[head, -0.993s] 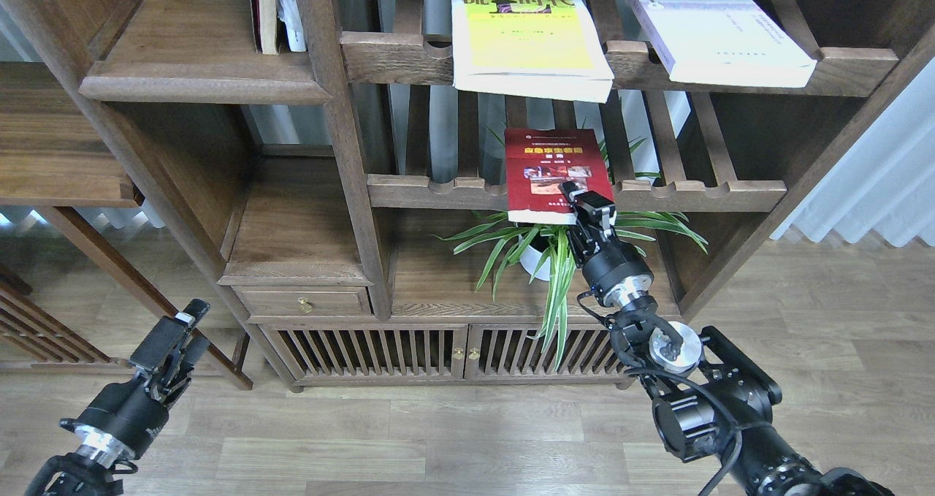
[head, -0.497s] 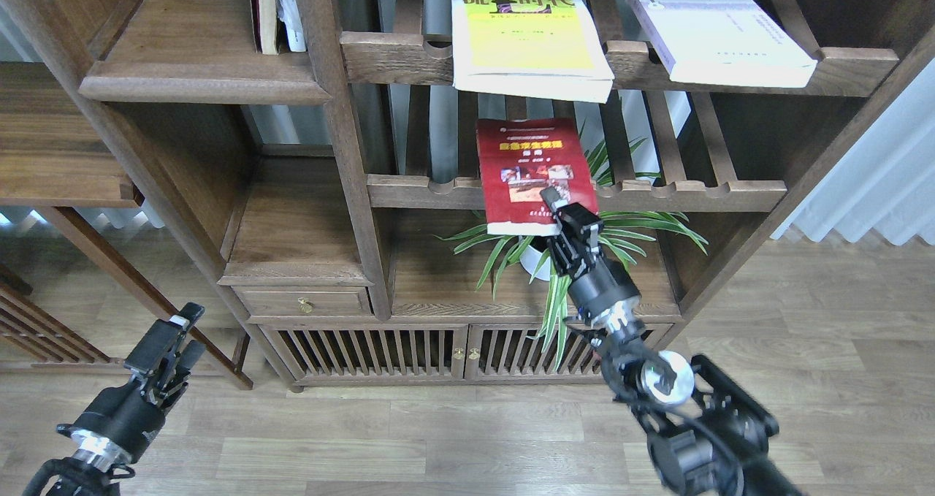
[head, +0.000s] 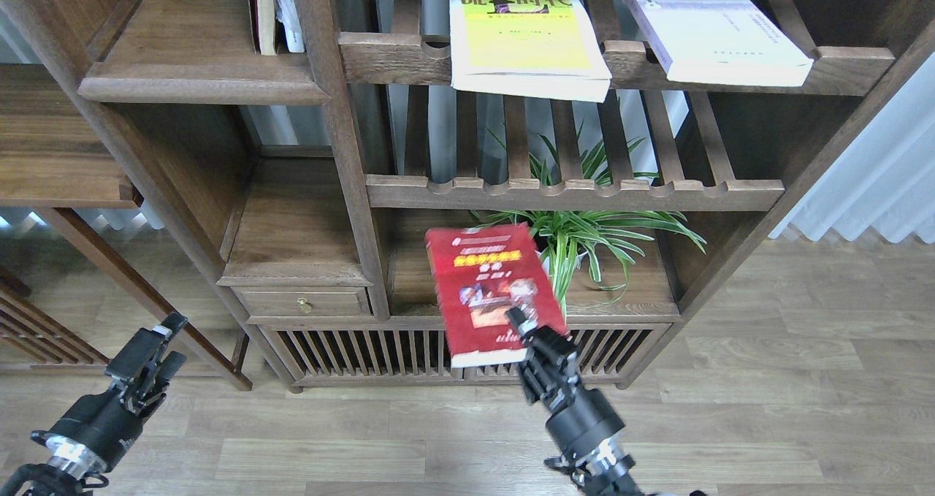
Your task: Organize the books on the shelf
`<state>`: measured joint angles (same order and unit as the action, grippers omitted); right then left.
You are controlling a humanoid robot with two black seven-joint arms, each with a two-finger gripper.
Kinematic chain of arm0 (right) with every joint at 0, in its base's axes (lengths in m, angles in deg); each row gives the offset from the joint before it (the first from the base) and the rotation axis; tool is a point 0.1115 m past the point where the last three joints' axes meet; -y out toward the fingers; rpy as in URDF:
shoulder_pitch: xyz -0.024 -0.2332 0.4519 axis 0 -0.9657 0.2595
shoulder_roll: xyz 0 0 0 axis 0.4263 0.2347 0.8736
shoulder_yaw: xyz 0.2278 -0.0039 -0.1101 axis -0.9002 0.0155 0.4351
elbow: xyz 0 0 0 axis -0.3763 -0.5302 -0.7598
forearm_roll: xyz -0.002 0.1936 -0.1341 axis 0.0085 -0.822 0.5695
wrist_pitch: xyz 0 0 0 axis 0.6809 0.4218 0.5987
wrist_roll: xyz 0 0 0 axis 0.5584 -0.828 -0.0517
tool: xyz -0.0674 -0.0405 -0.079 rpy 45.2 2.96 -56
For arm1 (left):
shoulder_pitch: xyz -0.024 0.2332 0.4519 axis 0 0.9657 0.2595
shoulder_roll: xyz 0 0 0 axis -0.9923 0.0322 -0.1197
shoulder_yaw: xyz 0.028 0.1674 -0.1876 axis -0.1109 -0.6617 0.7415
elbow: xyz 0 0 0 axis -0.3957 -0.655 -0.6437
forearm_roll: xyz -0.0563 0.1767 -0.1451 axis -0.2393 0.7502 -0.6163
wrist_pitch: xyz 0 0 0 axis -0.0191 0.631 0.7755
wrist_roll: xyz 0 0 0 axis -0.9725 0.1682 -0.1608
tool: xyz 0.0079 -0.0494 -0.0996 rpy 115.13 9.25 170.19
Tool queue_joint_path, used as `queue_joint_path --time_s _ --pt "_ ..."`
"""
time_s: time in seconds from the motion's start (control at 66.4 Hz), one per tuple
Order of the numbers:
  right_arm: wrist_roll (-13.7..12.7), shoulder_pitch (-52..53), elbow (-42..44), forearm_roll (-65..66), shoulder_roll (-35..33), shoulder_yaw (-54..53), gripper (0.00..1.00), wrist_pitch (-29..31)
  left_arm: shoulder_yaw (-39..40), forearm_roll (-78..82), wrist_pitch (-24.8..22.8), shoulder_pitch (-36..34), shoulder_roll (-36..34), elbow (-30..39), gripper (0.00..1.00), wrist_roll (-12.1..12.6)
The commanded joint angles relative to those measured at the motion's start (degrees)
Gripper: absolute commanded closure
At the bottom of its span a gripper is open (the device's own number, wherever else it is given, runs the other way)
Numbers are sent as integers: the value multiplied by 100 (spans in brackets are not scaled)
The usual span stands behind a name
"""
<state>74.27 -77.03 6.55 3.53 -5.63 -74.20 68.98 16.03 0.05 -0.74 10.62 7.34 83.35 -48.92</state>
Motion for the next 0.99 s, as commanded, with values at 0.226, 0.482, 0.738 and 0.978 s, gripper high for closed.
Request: queue_joint_path --time_s 0.226,0.482,0.738,0.978 --pt "-178 58 61 128 0 504 95 0 -2558 -2603 0 -842 -1905 311 5 0" --pt "-257 172 78 146 0 768 95 0 -3639 -2629 0 -1212 -1887 636 6 0" --pt "-257 216 87 137 0 785 95 0 -4052 -2884 0 -1361 -1834 662 7 0" --pt "-257 260 87 129 0 1075 95 0 -4439 -2901 0 -1730 -1483 653 7 0"
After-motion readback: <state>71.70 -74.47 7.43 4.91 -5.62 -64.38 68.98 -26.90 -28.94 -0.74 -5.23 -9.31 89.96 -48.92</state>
